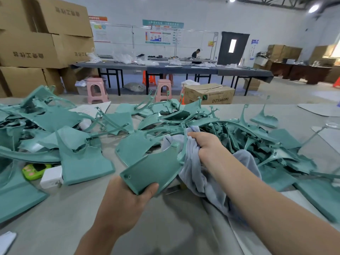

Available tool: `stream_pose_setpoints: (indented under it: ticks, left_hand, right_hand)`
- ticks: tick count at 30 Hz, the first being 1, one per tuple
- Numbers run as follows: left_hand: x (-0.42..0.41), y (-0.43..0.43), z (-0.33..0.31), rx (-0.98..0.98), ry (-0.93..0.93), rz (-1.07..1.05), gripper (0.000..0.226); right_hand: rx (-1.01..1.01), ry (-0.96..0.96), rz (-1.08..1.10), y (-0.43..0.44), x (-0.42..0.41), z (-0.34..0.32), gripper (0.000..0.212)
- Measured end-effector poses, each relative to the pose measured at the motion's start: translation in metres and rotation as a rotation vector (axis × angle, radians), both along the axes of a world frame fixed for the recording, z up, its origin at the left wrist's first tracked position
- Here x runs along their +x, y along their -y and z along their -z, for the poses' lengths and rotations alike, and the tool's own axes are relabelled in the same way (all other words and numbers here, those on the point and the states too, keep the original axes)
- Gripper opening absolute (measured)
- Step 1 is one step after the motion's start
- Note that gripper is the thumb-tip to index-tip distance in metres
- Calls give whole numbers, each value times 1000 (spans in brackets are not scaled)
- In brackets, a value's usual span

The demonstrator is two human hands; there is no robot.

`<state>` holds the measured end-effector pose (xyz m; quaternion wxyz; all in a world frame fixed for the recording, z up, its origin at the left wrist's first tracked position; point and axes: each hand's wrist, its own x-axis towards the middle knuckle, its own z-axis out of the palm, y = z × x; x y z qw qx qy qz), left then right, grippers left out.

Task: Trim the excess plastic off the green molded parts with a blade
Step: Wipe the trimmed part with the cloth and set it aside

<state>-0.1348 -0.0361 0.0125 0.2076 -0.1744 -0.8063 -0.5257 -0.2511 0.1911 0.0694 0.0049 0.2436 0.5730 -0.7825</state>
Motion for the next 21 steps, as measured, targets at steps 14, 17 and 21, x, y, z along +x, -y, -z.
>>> stream_pose_setpoints:
  ticks: [14,17,21]
  left_hand:
    - [-7,-10,16,74,32,-66,49]
    - [-10,-14,19,115,6,-80,65]
    - [-12,-23,18,260,-13,-101,57]
  right_hand:
    - [-144,40,63,26,44,56,39]
    - [-205,21,85,39,61,66,38]
    - [-397,61,-240,52,96,61,10]
